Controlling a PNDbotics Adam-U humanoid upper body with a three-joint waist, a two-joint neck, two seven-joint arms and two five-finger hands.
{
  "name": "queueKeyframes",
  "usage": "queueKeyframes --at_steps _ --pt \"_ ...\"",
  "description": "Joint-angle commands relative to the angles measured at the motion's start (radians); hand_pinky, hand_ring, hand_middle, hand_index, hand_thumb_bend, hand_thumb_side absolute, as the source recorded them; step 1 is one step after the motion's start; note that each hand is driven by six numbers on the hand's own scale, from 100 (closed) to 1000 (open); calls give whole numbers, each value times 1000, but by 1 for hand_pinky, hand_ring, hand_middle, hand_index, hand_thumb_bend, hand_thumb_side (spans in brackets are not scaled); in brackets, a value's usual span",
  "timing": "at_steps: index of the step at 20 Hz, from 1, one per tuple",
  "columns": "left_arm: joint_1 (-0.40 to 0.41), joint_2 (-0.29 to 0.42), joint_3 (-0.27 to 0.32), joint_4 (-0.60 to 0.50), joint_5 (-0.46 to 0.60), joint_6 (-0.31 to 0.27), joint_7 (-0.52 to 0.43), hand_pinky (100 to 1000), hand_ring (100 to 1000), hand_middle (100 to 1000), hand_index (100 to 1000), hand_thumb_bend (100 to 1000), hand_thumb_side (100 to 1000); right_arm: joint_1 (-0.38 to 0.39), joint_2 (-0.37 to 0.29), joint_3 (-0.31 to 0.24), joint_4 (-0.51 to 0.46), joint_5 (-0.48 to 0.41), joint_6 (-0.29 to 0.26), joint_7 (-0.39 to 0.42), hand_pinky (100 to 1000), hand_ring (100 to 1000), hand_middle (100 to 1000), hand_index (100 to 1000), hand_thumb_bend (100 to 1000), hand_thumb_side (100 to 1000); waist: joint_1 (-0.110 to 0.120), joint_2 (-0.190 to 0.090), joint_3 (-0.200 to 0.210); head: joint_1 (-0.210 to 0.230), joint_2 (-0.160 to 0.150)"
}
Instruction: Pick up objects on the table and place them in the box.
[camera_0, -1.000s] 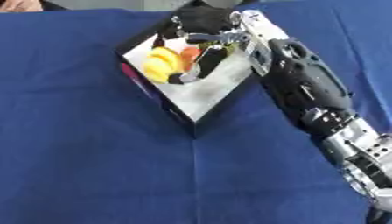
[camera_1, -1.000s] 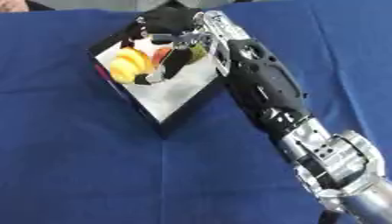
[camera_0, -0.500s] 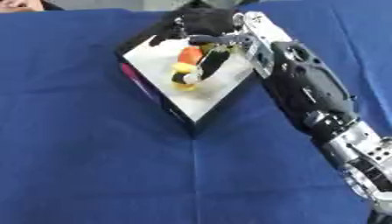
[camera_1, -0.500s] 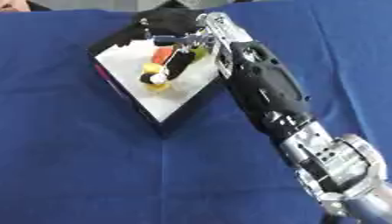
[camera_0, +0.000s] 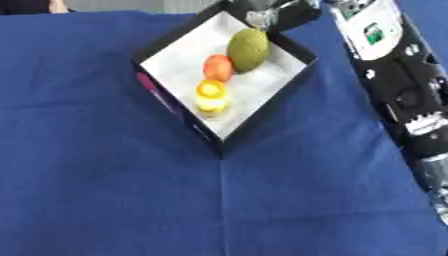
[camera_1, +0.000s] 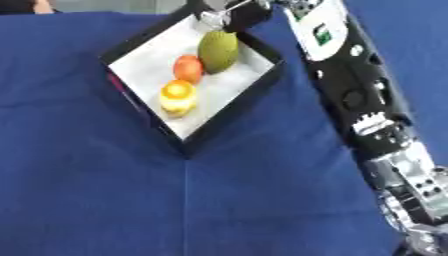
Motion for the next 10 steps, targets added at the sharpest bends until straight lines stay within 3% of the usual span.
queueKeyframes --at_steps 1,6,10 --pt "-3 20 12 -8 -3 -7 -3 714 716 696 763 100 641 32 -89 -42 -131 -205 101 54 1000 805 740 889 100 258 13 -28 -3 12 -8" --pt "-13 15 16 -9 -6 -9 -1 714 716 697 764 100 640 173 -164 -139 -252 -435 263 89 1000 797 731 888 100 400 16 -20 -10 31 -4" --pt "-19 12 17 -12 -8 -13 1 715 716 696 764 100 639 288 -196 -229 -330 -586 367 82 1000 784 717 881 100 457 21 -14 -14 49 -2"
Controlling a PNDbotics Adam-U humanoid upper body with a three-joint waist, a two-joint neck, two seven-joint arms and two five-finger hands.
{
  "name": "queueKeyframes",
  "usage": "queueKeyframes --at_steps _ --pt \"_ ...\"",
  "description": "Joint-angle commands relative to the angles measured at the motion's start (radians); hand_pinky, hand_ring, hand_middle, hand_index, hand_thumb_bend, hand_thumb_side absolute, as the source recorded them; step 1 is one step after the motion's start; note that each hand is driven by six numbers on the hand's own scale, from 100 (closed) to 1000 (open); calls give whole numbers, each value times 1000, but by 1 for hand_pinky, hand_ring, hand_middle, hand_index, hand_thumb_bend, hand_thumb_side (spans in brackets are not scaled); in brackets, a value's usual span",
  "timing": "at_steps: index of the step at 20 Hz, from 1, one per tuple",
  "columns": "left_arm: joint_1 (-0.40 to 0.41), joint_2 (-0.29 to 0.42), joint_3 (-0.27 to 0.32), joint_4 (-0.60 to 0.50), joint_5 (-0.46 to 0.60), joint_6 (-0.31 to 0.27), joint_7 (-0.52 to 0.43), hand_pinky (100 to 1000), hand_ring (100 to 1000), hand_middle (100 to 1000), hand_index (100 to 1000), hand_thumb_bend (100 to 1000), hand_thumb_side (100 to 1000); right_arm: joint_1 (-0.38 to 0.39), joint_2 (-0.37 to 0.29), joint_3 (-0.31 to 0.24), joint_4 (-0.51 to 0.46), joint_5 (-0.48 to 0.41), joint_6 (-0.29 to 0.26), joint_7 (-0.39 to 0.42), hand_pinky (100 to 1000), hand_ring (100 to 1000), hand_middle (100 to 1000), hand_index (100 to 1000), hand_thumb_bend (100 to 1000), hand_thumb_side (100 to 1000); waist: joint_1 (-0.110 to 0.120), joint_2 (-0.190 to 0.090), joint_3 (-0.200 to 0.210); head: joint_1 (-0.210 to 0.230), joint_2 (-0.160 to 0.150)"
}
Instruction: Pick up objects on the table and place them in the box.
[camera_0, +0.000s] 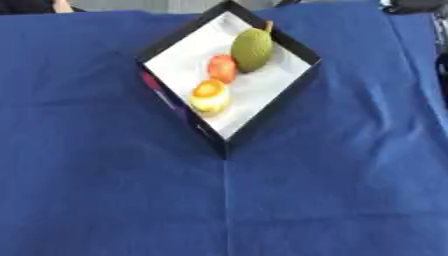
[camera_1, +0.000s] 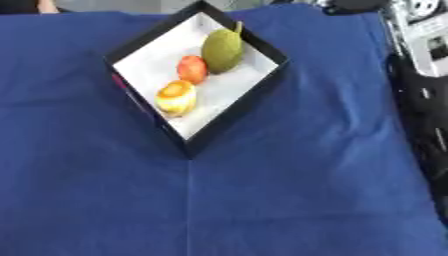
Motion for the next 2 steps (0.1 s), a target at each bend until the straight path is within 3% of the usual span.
queueKeyframes --at_steps 1,2 --pt "-13 11 15 -16 0 -7 3 715 716 696 764 100 639 41 -51 -77 -76 -117 79 -13 1000 775 713 879 100 458 15 -13 -2 17 -2" --pt "-15 9 16 -17 -1 -8 4 715 716 696 764 100 639 64 -56 -96 -90 -136 99 -21 1000 771 712 875 100 468 16 -11 -2 21 -1"
